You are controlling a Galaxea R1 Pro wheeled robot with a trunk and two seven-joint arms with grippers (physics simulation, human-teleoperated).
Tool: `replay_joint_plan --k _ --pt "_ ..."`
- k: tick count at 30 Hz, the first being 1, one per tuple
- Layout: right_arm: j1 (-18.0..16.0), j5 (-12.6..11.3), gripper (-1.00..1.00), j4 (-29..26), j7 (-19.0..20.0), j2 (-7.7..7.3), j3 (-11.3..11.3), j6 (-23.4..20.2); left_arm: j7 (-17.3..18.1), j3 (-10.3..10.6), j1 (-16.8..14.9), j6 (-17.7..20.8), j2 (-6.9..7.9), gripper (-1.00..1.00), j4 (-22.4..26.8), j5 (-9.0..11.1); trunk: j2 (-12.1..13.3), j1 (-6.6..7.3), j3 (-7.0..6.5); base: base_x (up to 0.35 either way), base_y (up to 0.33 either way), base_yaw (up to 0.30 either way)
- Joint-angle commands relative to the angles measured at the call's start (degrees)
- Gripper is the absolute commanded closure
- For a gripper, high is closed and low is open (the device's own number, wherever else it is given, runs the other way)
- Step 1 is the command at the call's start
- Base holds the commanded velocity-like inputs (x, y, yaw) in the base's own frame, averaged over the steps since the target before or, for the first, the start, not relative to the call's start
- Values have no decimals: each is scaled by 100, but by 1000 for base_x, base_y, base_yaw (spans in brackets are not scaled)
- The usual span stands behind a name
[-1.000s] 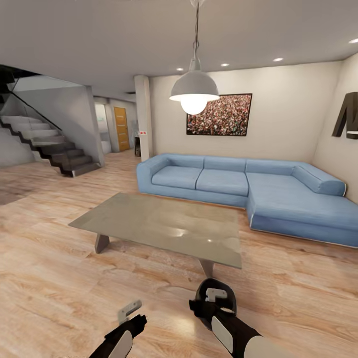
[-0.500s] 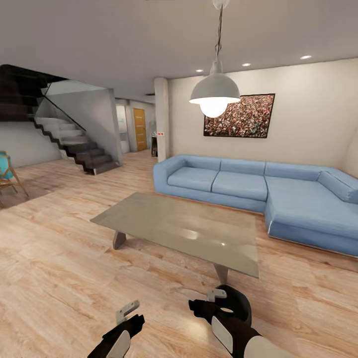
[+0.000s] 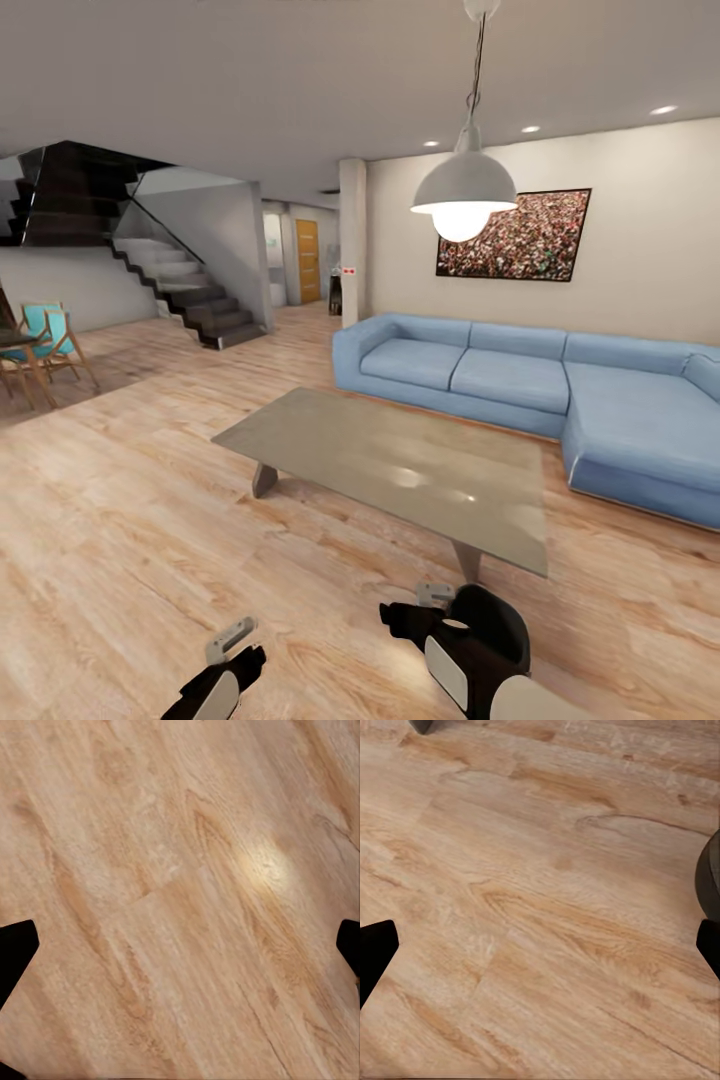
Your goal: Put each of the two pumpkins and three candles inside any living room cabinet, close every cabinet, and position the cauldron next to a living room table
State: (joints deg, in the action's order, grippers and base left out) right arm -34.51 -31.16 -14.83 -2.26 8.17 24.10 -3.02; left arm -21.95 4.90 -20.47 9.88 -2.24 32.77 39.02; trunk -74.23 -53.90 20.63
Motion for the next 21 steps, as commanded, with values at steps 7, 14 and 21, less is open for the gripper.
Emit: replay_joint_plan --k 7,14,21 --pt "-3 -31 -100 -11 -29 0 42 -23 -46 -71 -7 14 29 -100 -57 44 278 154 -119 0 0 273" --pt "-3 -31 -100 -11 -29 1 42 -22 -46 -77 -8 14 30 -100 -60 44 559 308 -245 0 0 274" --pt "-3 -31 -100 -11 -29 1 42 -23 -46 -77 -9 14 30 -100 -61 45 839 462 -371 0 0 274"
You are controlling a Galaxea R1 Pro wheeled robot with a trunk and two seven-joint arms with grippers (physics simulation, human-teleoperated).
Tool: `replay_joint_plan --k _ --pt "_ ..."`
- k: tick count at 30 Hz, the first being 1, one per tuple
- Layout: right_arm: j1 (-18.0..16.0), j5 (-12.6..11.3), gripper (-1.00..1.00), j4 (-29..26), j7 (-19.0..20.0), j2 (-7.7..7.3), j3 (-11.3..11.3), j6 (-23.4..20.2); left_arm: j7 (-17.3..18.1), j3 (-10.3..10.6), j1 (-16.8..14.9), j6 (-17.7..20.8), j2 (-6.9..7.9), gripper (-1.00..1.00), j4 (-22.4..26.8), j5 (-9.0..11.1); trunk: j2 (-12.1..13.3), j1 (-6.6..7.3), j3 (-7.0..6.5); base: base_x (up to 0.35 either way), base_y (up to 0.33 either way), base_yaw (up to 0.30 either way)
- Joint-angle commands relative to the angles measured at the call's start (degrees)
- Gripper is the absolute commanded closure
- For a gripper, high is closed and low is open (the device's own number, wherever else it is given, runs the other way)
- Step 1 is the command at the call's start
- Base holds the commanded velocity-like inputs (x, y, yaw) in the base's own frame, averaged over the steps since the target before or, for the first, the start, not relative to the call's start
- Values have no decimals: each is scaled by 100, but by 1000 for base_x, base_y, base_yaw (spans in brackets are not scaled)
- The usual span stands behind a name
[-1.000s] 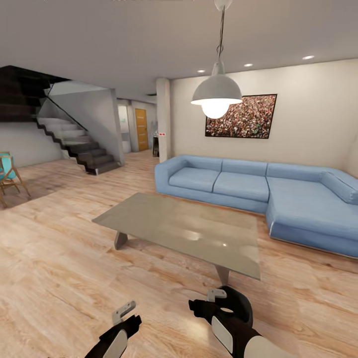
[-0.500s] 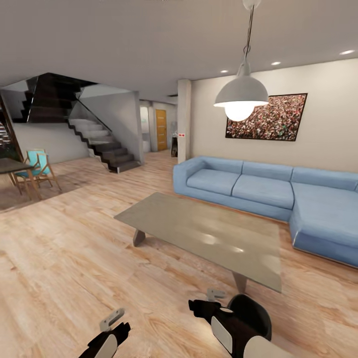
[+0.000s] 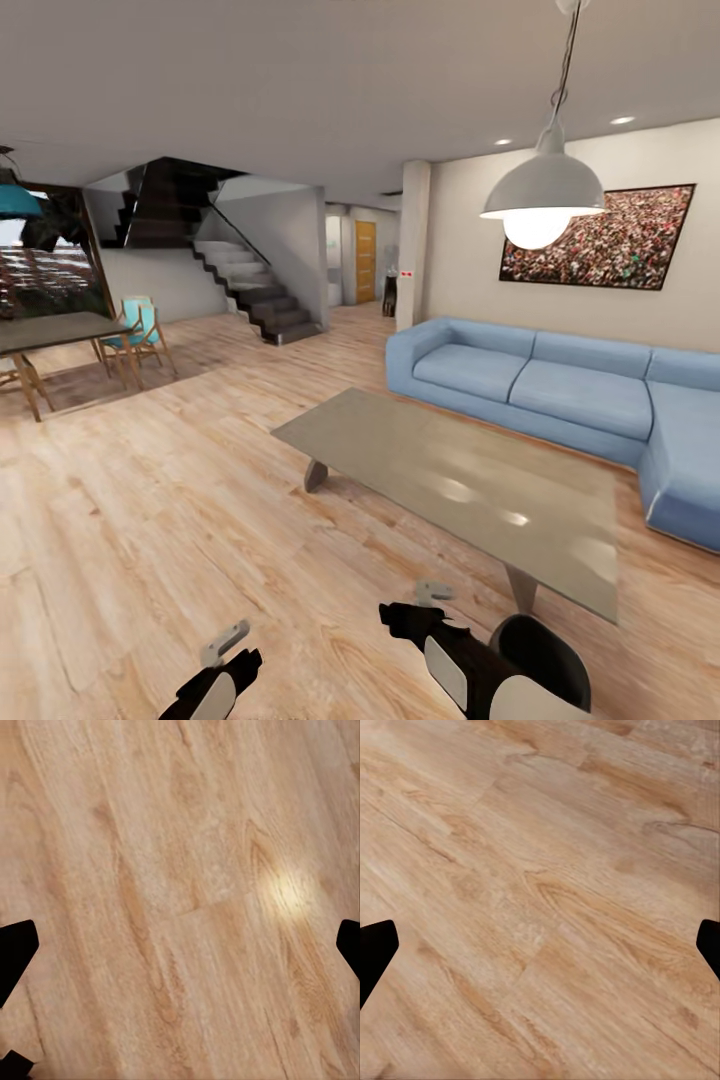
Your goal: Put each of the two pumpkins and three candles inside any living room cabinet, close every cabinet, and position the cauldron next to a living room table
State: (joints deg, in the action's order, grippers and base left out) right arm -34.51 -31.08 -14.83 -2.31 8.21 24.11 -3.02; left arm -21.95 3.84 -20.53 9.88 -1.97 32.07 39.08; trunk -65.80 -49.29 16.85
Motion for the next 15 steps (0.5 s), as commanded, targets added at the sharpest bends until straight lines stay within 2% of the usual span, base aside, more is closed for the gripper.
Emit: replay_joint_plan --k 1,15 --pt "-3 -39 -100 -11 -24 -4 41 -23 -46 29 -3 14 4 -100 10 38 37 22 -11 0 0 274" --pt "-3 -39 -100 -11 -24 -4 41 -23 -46 29 -1 14 -1 -100 10 38 598 330 -263 0 0 274"
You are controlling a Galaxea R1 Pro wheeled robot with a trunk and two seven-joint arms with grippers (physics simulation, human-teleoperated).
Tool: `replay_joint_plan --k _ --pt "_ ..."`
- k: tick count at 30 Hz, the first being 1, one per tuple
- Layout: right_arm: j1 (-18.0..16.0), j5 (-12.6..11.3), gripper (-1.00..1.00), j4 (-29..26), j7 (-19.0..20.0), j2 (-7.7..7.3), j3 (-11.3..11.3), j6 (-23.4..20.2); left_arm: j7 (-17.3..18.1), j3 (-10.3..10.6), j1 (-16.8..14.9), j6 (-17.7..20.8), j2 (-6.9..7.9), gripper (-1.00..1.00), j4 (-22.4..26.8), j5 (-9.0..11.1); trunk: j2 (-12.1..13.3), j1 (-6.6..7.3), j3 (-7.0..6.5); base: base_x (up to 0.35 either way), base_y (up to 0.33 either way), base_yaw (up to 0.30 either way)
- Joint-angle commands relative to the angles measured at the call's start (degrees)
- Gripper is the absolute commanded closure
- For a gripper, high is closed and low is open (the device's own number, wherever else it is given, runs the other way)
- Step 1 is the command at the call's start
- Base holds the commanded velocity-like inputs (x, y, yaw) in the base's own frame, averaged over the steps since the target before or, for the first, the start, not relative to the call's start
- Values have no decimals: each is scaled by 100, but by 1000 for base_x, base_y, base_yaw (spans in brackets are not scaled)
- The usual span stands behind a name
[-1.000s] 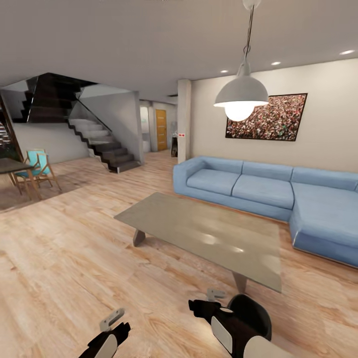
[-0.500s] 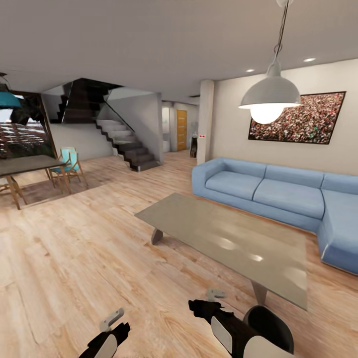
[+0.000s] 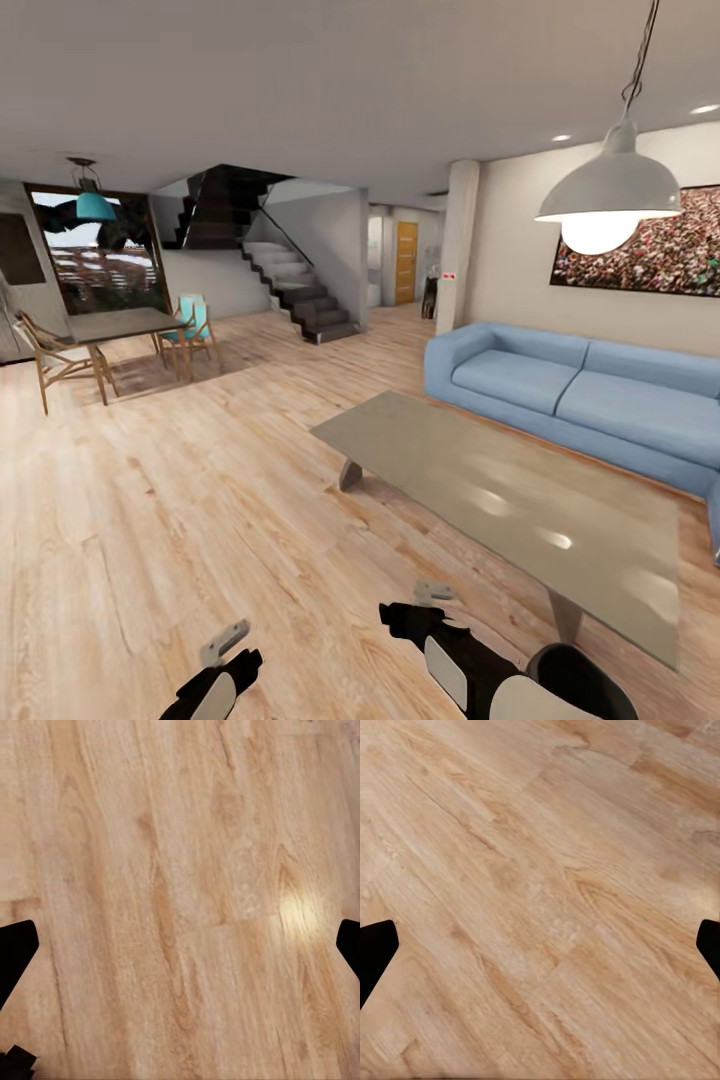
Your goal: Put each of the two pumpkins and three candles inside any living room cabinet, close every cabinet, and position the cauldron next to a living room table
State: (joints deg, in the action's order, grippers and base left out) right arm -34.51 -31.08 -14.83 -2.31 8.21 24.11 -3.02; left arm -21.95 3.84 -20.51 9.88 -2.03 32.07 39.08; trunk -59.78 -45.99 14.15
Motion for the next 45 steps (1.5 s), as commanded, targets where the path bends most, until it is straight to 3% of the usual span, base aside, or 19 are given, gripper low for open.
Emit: replay_joint_plan --k 1,11,19,31,45 --pt "-3 -39 -100 -11 -24 -4 41 -23 -46 29 -4 14 3 -100 10 38 36 22 -11 0 0 273" --pt "-3 -39 -100 -11 -24 -4 41 -23 -31 65 -2 6 -31 -100 68 -51 116 66 -47 0 0 273" --pt "-3 -39 -100 -11 -24 -4 41 -23 -21 28 0 5 -20 -100 80 -10 116 66 -47 131 -77 274" --pt "-3 -39 -100 -11 -24 4 41 -23 -27 78 -1 5 -25 -100 80 -16 116 66 -47 248 -193 274" --pt "-3 -39 -100 -11 -24 5 41 -23 -27 81 1 5 -26 -100 80 -12 116 66 -47 40 -263 274"
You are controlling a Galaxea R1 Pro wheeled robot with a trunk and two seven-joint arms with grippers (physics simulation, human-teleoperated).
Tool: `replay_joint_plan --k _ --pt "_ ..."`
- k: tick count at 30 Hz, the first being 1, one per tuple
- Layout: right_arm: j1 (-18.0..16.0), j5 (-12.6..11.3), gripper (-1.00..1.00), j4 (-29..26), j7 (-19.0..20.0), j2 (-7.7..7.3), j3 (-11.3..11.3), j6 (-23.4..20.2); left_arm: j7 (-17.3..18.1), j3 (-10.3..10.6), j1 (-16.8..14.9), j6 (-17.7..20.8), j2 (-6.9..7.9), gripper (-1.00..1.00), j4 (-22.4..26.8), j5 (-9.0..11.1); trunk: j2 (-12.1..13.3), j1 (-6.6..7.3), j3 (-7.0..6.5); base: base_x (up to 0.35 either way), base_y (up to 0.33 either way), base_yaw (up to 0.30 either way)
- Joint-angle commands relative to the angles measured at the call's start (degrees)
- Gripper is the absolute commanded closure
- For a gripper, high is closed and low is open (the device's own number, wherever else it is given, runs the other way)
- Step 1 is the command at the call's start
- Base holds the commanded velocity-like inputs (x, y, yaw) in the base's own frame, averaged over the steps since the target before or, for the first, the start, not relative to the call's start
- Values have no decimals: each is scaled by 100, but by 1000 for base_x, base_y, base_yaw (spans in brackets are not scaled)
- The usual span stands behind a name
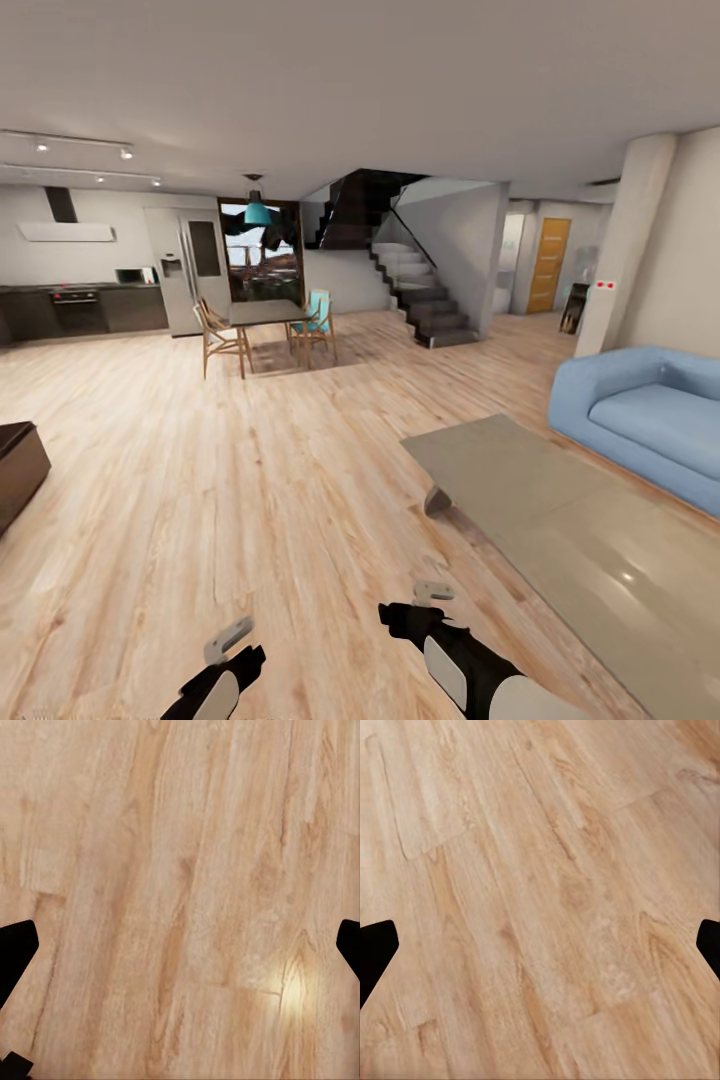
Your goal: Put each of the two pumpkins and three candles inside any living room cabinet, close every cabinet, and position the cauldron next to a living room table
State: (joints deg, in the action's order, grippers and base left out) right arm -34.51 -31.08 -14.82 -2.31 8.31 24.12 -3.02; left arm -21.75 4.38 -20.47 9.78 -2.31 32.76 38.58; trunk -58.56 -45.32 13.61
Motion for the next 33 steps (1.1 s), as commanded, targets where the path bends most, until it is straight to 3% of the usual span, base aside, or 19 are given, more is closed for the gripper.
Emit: replay_joint_plan --k 1,18,33 --pt "-3 -38 -100 -12 -24 -5 40 -23 -44 28 -2 15 5 -100 11 40 -5 -2 8 118 -120 273" --pt "-3 -38 -100 -12 -24 -5 40 -23 -40 3 -6 15 9 -100 11 44 -5 -2 8 86 -15 273" --pt "-3 -38 -100 -12 -24 -3 40 -23 -40 -25 -3 15 12 -100 2 59 -5 -2 8 255 -4 274"
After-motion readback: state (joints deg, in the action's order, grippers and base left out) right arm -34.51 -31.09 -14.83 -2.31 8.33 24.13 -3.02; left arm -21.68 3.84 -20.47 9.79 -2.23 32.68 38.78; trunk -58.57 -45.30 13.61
